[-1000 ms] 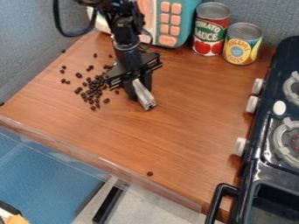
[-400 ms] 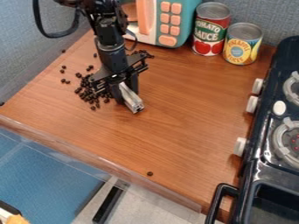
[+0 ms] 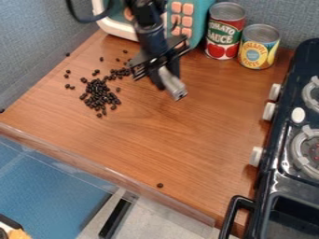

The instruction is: Sweep into pile

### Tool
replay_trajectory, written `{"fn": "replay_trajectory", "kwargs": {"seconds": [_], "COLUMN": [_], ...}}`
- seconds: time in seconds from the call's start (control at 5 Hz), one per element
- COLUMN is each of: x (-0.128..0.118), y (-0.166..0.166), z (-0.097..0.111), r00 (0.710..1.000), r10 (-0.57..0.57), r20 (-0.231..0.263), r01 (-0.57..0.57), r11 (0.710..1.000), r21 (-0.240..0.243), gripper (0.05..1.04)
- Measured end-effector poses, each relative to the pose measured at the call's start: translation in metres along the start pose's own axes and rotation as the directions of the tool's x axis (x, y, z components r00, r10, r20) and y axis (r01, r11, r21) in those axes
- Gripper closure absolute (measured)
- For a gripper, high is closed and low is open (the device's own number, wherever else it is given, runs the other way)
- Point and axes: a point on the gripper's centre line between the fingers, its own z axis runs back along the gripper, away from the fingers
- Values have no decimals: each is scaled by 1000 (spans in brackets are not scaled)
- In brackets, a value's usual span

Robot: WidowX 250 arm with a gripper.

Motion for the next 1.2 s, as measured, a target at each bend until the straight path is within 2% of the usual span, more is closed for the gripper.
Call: {"fn": "replay_trajectory", "kwargs": {"seconds": [0.2,0.4,0.6,0.8,1.0,1.2], "x": [-5,-6,-4,0,1,3], "y": [-18,-16,-19,-21,-21,-19], "z": [-9,-40,-49,-50,-51,-49], "r00": [999,995,984,965,950,944], "r10": [-47,-91,-152,-209,-240,-254], "r20": [-1,-42,-92,-158,-200,-210], "r01": [47,93,162,230,271,287], "r11": [999,993,981,964,952,946], "r21": [1,68,103,131,144,148], "gripper": [698,698,698,698,698,698]}}
